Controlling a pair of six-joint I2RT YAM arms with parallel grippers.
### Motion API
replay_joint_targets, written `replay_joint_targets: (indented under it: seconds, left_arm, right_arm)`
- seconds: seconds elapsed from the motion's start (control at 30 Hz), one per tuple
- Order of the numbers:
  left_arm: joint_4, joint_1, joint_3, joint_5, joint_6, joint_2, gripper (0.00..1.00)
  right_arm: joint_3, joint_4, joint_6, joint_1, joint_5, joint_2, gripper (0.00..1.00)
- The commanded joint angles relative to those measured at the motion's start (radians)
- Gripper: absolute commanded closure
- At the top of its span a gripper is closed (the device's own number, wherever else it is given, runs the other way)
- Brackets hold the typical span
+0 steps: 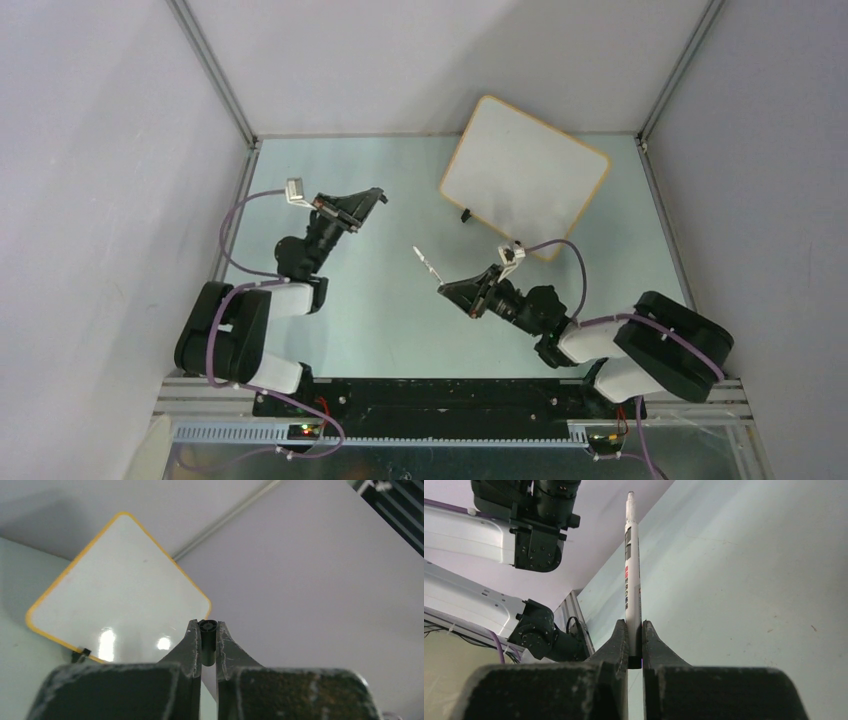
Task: Write a sentence on the whiteboard
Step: Open the whiteboard marker at the center of the board, then place the pen cap at the center of the board.
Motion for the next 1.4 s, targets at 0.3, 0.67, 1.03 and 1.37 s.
replay_joint_targets:
  seconds: [0.3,0.67,1.03,1.37]
  left_arm:
    - [-0.089,0.18,-0.027,-0.102,-0.217,0.225,1.0]
    - [-1.25,0.187,0.217,-0.176,0.233,-0.097,1.0]
    - [-1.966,0.111,0.533,-0.488,0.582,-0.07,1.0]
    - [-2.009,0.075,0.525,-0.404,0.71,0.113,1.0]
  right_arm:
    - [-0.069,-0.078,-0.086,0.029,0.223,-0.195,1.0]
    - [-0.081,-0.073,-0.091,0.031,0.259,-0.213,1.0]
    - [-0.106,-0.083,-0.089,0.032,0.28,-0.263,1.0]
    - [-0.127,-0.039,-0.09,0.032,0.269,-0.252,1.0]
